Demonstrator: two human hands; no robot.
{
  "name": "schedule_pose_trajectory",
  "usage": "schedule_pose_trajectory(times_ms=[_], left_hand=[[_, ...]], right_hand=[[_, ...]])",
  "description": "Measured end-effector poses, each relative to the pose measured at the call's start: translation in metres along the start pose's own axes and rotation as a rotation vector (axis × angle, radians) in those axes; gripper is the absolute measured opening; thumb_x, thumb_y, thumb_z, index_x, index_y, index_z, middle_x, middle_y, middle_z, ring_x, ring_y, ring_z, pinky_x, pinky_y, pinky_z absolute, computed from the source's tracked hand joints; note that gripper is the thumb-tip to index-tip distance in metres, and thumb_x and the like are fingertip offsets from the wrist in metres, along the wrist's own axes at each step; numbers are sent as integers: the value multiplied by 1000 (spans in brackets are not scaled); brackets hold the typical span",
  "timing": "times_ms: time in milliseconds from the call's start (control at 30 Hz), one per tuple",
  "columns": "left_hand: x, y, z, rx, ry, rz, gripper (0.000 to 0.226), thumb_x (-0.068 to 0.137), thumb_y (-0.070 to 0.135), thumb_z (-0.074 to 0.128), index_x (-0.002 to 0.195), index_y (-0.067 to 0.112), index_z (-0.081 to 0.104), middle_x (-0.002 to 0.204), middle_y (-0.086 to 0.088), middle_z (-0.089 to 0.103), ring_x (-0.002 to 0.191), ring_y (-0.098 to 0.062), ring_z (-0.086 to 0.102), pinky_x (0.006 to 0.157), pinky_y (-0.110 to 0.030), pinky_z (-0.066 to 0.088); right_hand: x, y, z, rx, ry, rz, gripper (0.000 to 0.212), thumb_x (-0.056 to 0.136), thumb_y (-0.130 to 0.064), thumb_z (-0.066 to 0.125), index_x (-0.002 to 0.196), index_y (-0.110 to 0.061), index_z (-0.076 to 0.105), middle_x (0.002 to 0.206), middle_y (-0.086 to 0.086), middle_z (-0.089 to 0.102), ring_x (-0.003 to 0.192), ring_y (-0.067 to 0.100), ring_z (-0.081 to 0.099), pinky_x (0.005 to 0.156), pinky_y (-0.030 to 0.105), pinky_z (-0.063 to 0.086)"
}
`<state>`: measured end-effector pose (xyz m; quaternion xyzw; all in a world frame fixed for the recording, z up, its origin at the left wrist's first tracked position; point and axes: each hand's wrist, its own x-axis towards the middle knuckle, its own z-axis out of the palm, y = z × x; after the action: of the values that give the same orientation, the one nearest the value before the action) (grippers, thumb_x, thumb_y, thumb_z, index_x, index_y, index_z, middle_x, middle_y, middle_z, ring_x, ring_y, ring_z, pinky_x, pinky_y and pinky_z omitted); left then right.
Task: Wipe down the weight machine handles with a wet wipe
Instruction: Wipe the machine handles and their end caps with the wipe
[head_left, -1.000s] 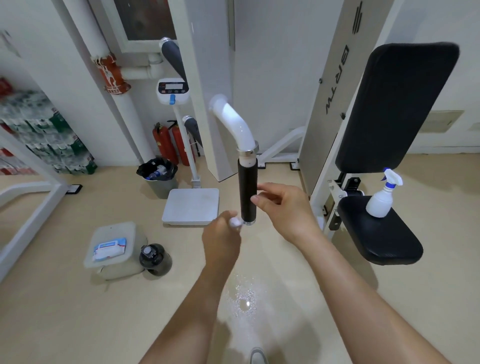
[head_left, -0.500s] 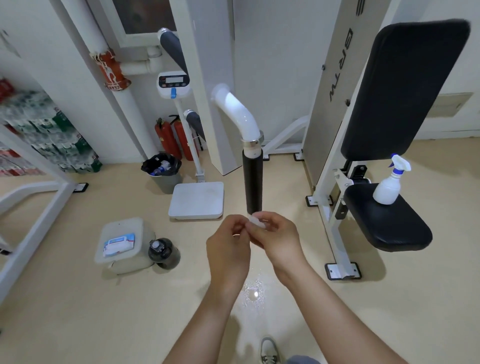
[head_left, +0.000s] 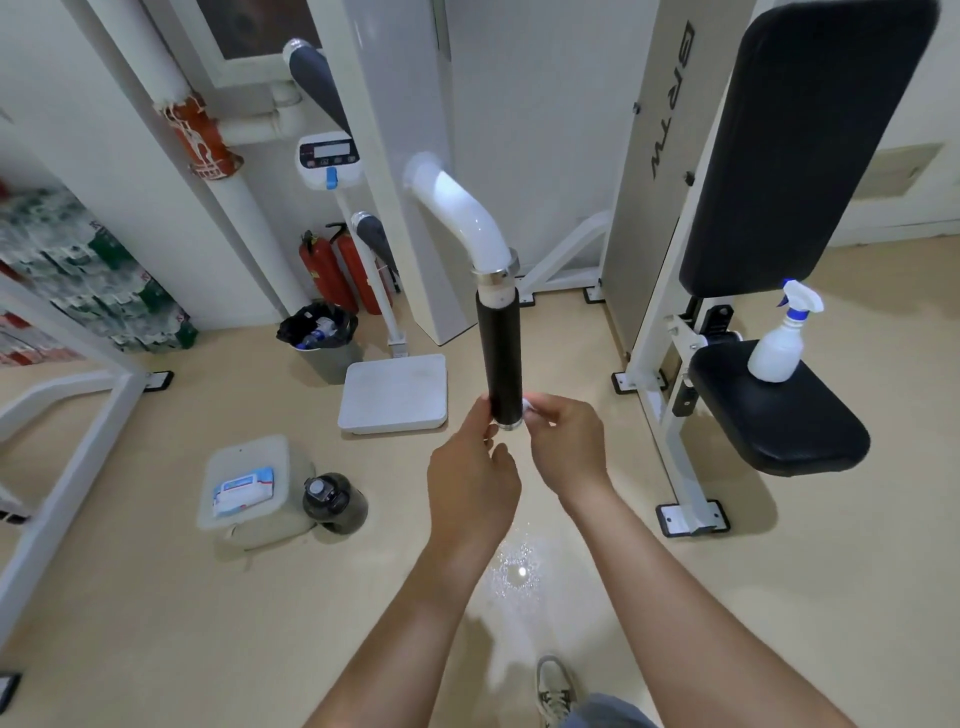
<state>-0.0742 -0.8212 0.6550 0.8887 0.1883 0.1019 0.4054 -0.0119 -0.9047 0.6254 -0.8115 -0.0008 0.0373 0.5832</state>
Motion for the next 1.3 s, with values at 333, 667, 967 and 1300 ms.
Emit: schedule_pose_trajectory(times_ms=[333, 667, 967, 1300], left_hand=[[6, 2, -3, -78, -82, 36, 32, 90, 10, 45, 109, 30, 61, 83, 12, 68, 74, -6, 59, 58, -4, 39], [10, -9, -1, -211, -183, -19, 62, 85, -6, 42, 132, 32, 51, 110, 16, 62, 103, -5, 59, 87, -14, 44], [10, -13, -15, -326, -221, -74, 58, 84, -8, 44, 130, 26, 53, 120, 3, 54, 94, -2, 53, 72, -7, 40], [3, -20, -29, -604, -159, -207, 17, 78, 12, 75, 93, 17, 71, 87, 4, 72, 81, -7, 68, 77, -17, 51]], right_hand=[[-14, 11, 6, 687, -271, 449, 12, 87, -4, 58, 90, -6, 69, 86, 8, 62, 81, 20, 51, 71, 25, 34], [-9, 0, 0, 827, -155, 604, 18, 88, 3, 50, 96, -7, 63, 89, 6, 64, 73, 10, 56, 63, 19, 34], [-13, -4, 3, 973, 35, 698, 18, 91, 3, 52, 88, -8, 65, 92, 8, 66, 76, 10, 61, 53, 15, 36], [-52, -17, 8, 890, 26, 557, 5, 87, -10, 67, 89, -6, 68, 68, 0, 66, 58, 8, 54, 46, 15, 35]])
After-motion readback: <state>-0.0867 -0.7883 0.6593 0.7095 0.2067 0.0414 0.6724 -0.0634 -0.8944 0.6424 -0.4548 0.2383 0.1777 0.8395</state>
